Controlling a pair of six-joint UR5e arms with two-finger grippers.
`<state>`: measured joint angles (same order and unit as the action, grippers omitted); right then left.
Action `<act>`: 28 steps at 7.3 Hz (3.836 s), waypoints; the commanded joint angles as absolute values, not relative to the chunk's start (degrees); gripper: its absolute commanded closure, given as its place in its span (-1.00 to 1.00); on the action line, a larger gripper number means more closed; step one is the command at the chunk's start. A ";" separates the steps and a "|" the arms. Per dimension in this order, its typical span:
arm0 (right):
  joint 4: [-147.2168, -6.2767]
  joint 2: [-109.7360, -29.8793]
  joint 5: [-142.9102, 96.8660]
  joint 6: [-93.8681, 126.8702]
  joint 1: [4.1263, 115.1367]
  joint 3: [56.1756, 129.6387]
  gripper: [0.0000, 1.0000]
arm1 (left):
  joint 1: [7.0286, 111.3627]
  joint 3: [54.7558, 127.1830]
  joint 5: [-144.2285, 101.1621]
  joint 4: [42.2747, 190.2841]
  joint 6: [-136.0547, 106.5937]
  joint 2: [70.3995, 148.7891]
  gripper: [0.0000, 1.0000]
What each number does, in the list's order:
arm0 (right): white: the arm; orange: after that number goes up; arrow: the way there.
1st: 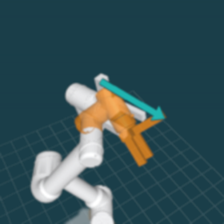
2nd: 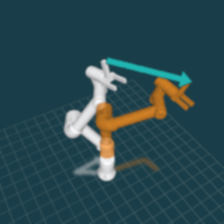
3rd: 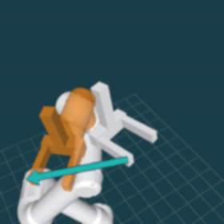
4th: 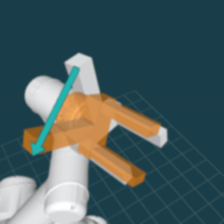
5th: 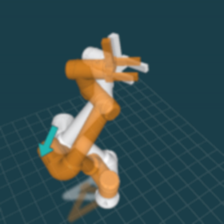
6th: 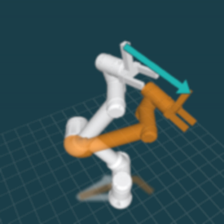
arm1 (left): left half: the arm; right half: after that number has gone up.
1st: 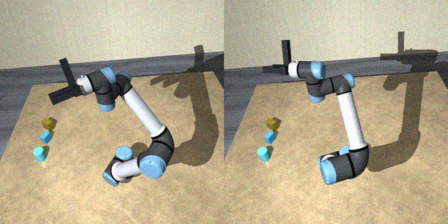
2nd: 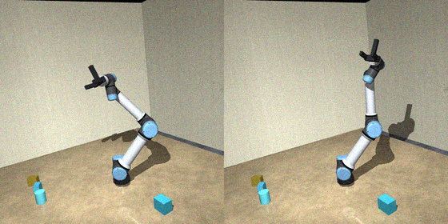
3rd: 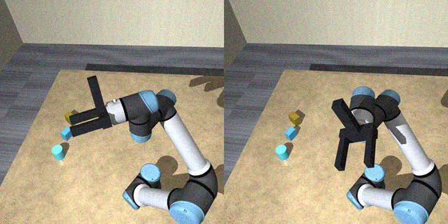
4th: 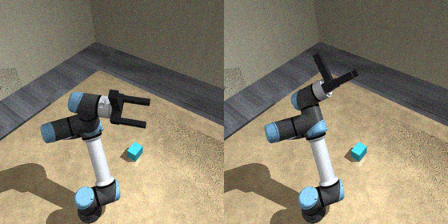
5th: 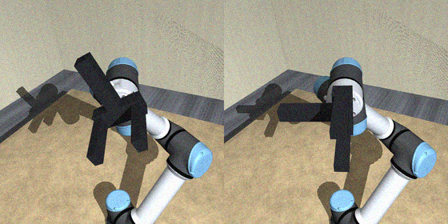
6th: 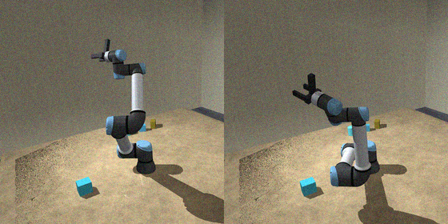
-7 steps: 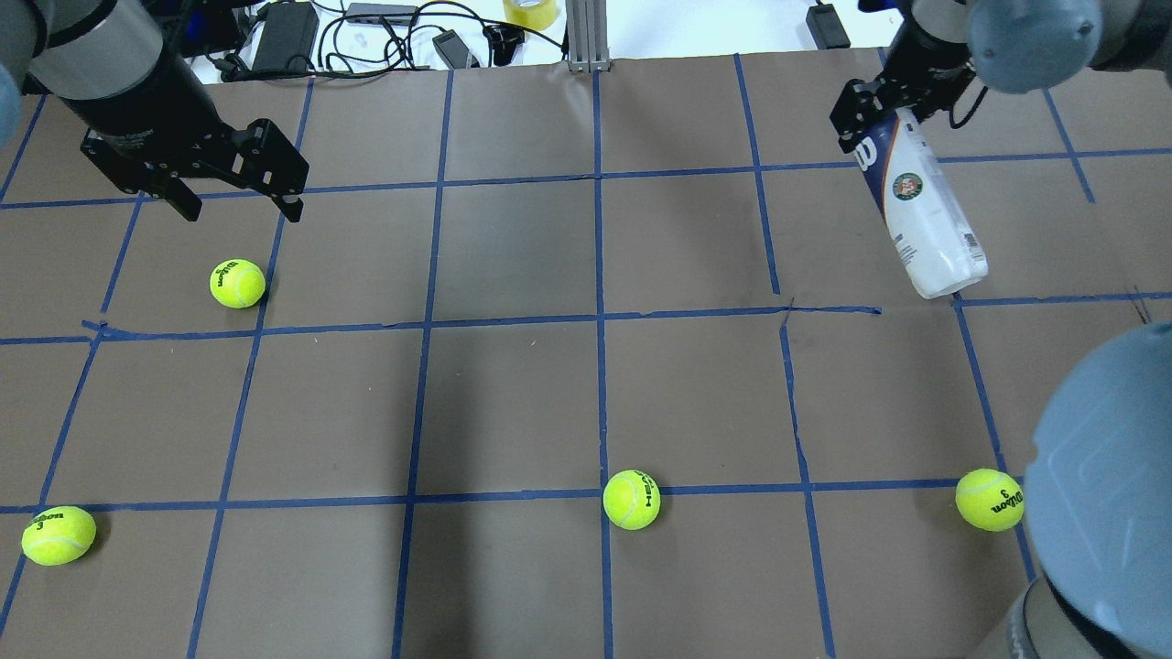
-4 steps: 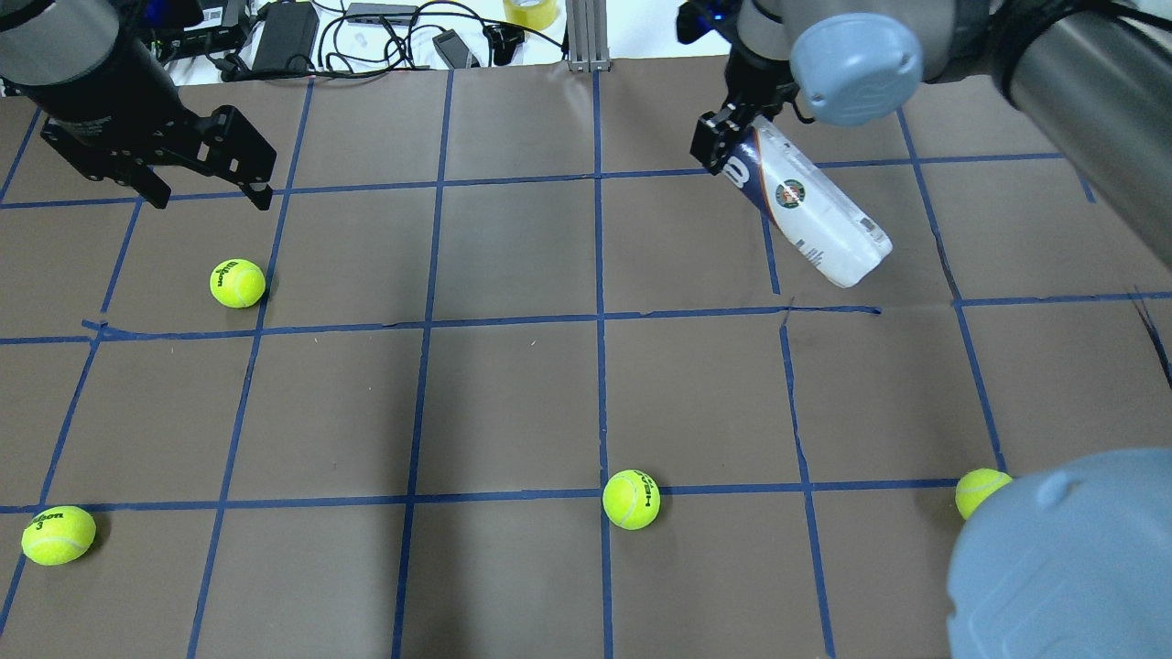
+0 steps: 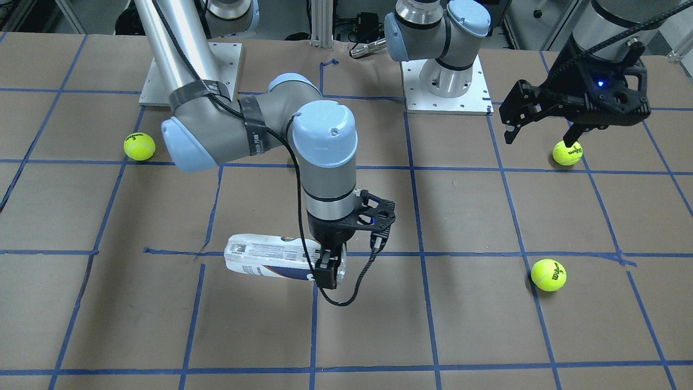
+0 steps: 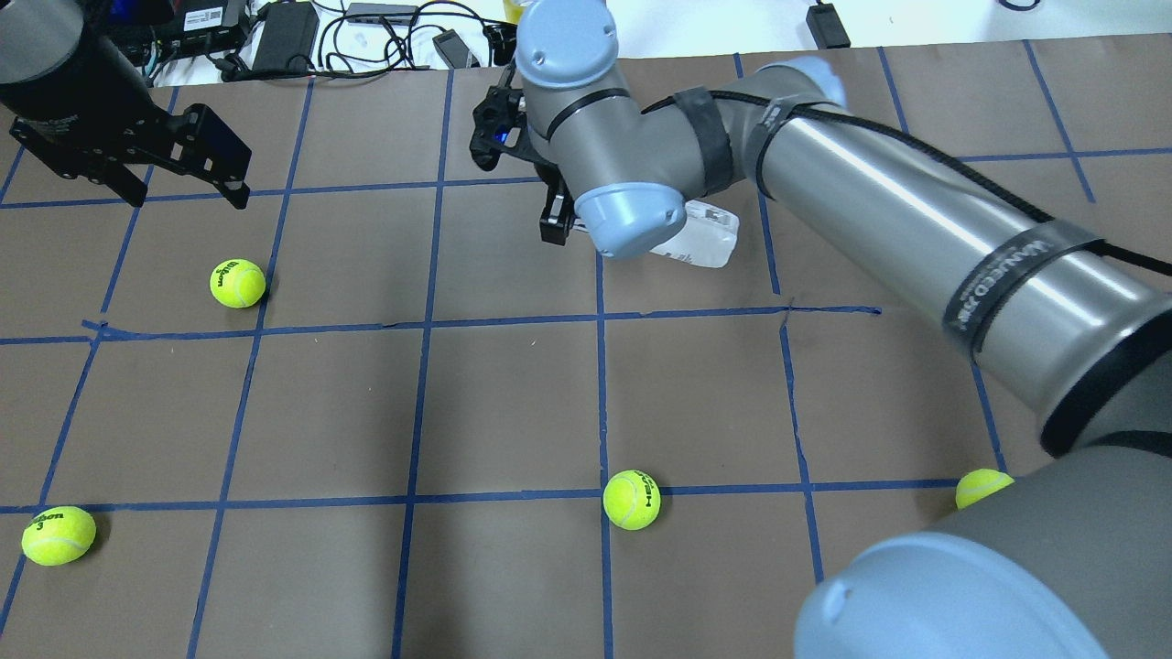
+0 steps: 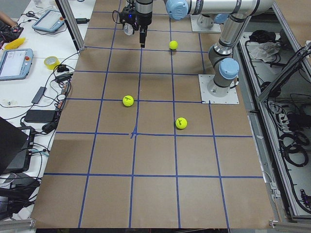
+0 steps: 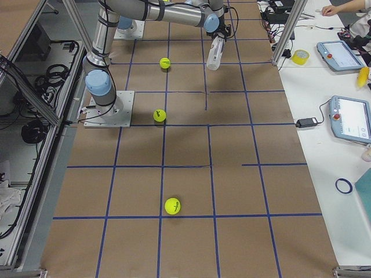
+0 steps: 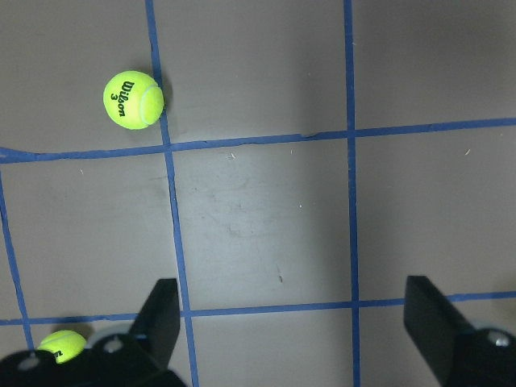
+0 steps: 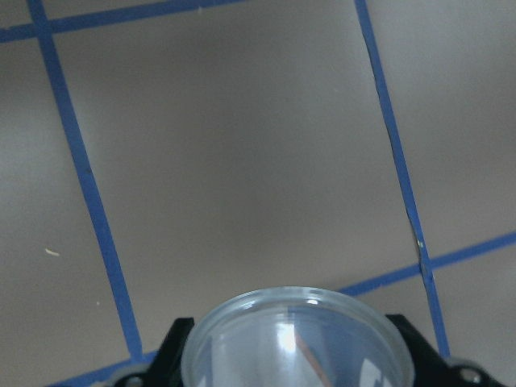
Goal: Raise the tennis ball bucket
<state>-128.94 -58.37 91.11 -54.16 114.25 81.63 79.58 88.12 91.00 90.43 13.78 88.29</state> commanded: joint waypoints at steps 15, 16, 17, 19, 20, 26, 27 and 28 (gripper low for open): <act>-110.66 -68.51 85.60 -51.46 100.67 82.18 -1.00 | 74.56 90.08 90.27 90.09 12.75 92.36 -1.00; -105.09 -72.73 85.95 -43.59 97.59 82.26 -1.00 | 74.01 90.26 90.09 89.65 11.96 93.59 -1.00; -102.07 -76.34 86.31 -39.07 95.64 82.27 -1.00 | 74.00 90.79 89.65 87.65 9.34 94.30 -1.00; -94.59 -81.89 86.31 -28.53 94.49 82.27 -1.00 | 74.00 92.63 79.69 82.82 8.97 96.32 -1.00; -94.48 -85.13 86.48 -23.52 94.13 82.35 -1.00 | 74.09 94.99 74.06 77.75 8.79 97.89 -1.00; -91.58 -87.54 88.50 -1.19 88.15 82.70 -1.00 | 82.78 101.16 57.32 62.14 -0.53 108.17 -1.00; -92.02 -87.54 88.42 0.51 88.15 83.23 -1.00 | 83.58 101.25 56.78 62.23 -0.70 109.93 -1.00; -92.02 -88.41 88.42 1.05 88.15 83.23 -1.00 | 83.84 101.86 56.78 62.14 -0.70 111.69 -1.00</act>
<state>-91.87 -87.70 88.40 -0.61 88.18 83.02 83.05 101.36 57.27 62.32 -0.52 109.44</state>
